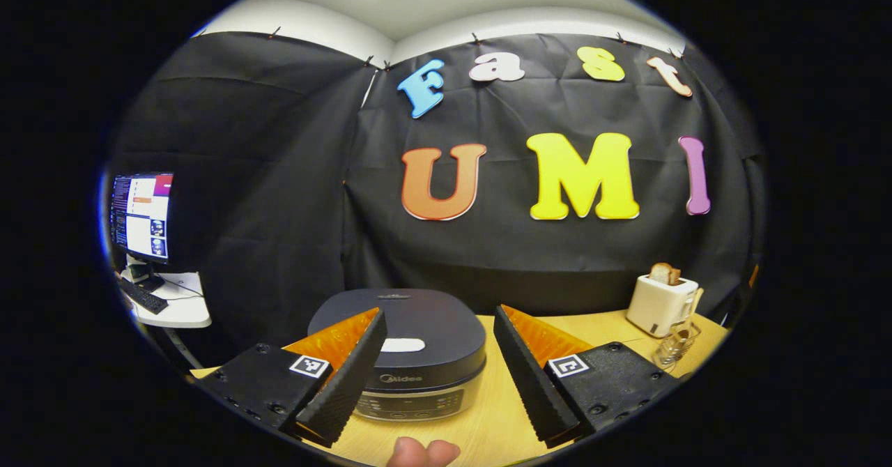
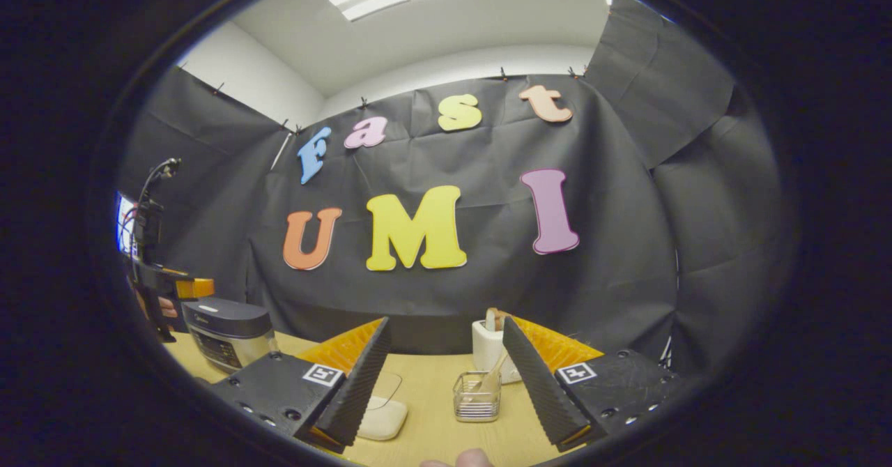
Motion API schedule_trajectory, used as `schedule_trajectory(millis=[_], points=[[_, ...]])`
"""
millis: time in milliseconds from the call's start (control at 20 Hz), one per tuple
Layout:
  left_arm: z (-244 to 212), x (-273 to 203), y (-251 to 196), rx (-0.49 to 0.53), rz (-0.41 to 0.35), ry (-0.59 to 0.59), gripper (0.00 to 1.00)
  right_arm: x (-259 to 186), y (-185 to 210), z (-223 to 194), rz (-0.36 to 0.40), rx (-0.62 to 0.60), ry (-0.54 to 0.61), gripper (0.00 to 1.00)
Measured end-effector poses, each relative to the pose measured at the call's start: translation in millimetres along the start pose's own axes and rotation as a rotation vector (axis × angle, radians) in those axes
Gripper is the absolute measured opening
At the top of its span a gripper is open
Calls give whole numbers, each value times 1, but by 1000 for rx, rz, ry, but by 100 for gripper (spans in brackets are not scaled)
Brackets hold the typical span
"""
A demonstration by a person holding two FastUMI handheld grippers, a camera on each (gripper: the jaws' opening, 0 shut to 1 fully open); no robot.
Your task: Close the left gripper, press the button to open the rice cooker; take a wooden spoon from the chopstick holder with the right hand, scoop a spoonful of rice and pour it into the rice cooker, then put the wooden spoon back into the chopstick holder.
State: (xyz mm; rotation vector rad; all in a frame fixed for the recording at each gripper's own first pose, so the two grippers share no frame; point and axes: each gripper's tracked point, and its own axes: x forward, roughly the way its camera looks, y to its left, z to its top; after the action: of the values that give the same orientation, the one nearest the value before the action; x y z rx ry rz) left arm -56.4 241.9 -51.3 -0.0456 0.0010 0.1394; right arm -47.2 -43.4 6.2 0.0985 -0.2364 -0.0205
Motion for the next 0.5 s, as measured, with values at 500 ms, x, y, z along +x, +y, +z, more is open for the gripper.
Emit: schedule_trajectory(millis=[500], points=[[-11, -66, -84, 6, -233, -40, 98, -16, 23, 3, 11, -29, -2, 95]])
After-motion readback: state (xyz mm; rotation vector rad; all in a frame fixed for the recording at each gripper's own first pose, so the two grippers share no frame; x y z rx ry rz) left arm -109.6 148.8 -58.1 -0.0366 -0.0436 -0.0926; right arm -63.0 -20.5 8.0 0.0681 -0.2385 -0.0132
